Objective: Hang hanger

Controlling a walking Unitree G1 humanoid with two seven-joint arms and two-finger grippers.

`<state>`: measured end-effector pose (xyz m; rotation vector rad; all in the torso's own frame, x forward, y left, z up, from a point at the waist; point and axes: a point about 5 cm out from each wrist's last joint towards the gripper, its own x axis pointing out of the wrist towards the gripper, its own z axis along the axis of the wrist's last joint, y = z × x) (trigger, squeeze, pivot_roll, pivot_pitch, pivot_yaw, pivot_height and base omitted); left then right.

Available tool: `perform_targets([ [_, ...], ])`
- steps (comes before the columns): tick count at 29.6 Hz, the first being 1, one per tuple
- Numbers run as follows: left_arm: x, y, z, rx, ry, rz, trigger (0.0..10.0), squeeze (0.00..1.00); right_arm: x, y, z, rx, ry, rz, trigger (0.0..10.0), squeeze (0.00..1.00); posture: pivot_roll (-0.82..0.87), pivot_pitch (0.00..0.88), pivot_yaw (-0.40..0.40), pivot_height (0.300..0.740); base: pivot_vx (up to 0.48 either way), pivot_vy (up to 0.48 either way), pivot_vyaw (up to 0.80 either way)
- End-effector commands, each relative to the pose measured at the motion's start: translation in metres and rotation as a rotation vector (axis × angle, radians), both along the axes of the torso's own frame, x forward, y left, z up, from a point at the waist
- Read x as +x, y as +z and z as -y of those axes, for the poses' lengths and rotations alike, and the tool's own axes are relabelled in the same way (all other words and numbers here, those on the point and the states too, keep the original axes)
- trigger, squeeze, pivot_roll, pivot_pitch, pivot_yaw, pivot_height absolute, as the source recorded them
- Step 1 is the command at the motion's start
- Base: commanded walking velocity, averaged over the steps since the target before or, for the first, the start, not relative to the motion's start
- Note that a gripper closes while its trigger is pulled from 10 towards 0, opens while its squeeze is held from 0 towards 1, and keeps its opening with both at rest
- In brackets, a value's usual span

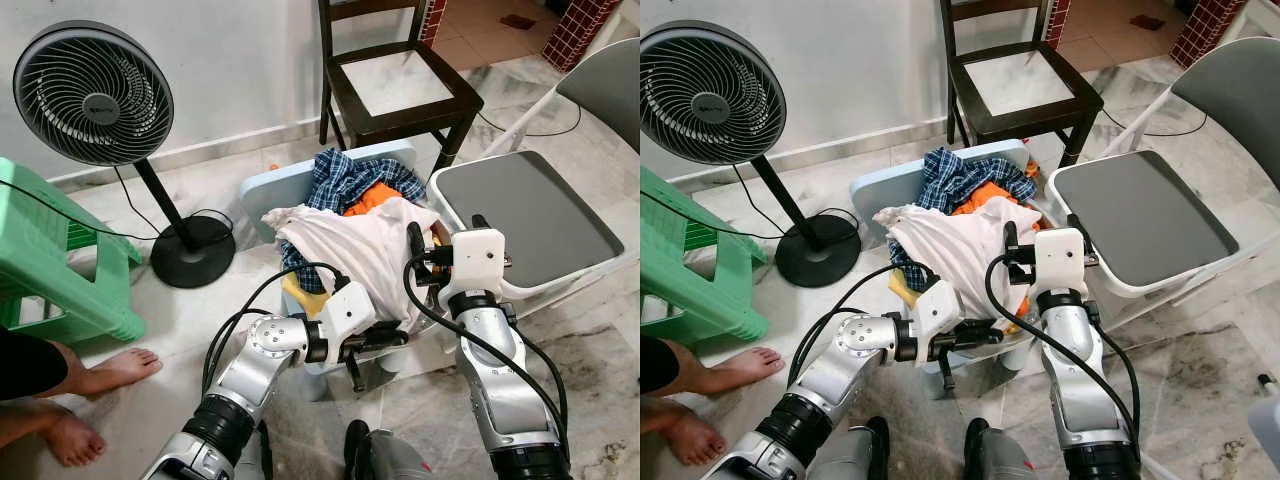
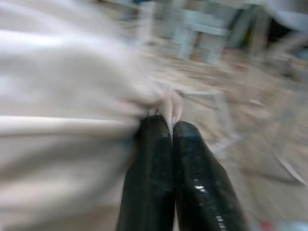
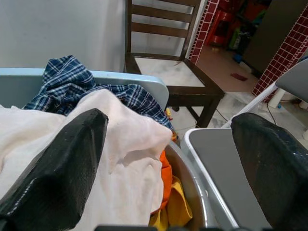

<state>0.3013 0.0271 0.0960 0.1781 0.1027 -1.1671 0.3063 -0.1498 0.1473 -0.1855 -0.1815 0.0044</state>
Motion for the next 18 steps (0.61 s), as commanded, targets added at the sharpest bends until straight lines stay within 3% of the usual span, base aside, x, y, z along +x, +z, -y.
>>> perform_targets([
  [1, 0.009, 0.004, -0.009, -0.006, 0.106, 0.030, 10.0, 1.00, -0.002, -0.001, 0.001, 0.001, -0.006, 0.000, 10.0, 0.00, 0.09, 0.239, -0.026, 0.740, 0.000, 0.000, 0.00],
  [7, 0.030, 0.023, -0.044, -0.123, 0.460, 0.156, 10.0, 1.00, -0.001, -0.002, 0.000, 0.001, -0.004, -0.003, 10.0, 0.00, 0.10, 0.242, -0.025, 0.740, 0.000, 0.000, 0.00],
  [18, 0.030, 0.033, -0.047, -0.183, 0.515, 0.221, 10.0, 1.00, 0.001, -0.001, -0.002, 0.002, 0.002, -0.001, 10.0, 0.00, 0.10, 0.239, -0.026, 0.740, 0.000, 0.000, 0.00],
])
